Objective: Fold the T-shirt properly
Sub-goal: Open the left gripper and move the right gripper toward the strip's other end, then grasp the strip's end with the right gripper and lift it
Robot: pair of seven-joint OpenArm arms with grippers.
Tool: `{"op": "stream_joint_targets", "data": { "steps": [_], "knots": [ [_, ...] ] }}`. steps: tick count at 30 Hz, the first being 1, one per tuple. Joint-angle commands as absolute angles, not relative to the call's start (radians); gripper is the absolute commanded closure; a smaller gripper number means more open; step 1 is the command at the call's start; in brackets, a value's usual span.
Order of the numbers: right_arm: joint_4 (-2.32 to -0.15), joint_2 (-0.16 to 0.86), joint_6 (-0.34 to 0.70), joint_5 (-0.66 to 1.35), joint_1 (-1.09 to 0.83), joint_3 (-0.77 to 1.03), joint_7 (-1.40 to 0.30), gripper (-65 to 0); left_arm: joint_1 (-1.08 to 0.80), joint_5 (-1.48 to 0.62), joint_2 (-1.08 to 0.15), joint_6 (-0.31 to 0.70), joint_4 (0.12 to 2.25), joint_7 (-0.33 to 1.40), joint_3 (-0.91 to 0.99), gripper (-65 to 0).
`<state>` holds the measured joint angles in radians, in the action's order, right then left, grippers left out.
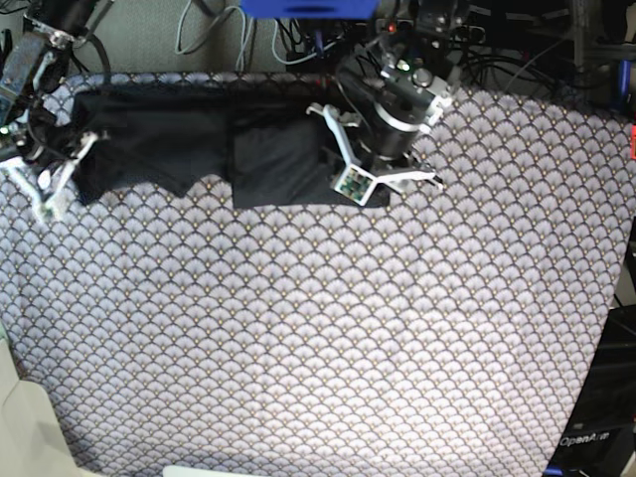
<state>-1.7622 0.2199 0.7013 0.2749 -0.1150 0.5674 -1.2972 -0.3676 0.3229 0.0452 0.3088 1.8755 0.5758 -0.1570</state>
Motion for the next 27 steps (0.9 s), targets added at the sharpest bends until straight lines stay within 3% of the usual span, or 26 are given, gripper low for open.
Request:
{"op": "stream_joint_targets", "data": {
  "steps": [1,6,27],
  "knots": [
    [-1.810,0.229,0.698,0.274,-0.111,0.572,-1.299,0.0,-0.361,0.318,0.045,0.303,1.900,0.555,-0.156,-23.9],
    [-1.936,0.205,0.698,0.275,-0.137,0.506,-1.302,0.0,-0.366,0.318,0.045,0.303,1.922,0.553,-0.154,-23.9],
    [-1.962,0.051,0.698,0.272,-0.176,0.278,-1.300,0.0,-0.367,0.318,0.044,0.305,1.994,0.558,0.117,-23.9]
  ]
}}
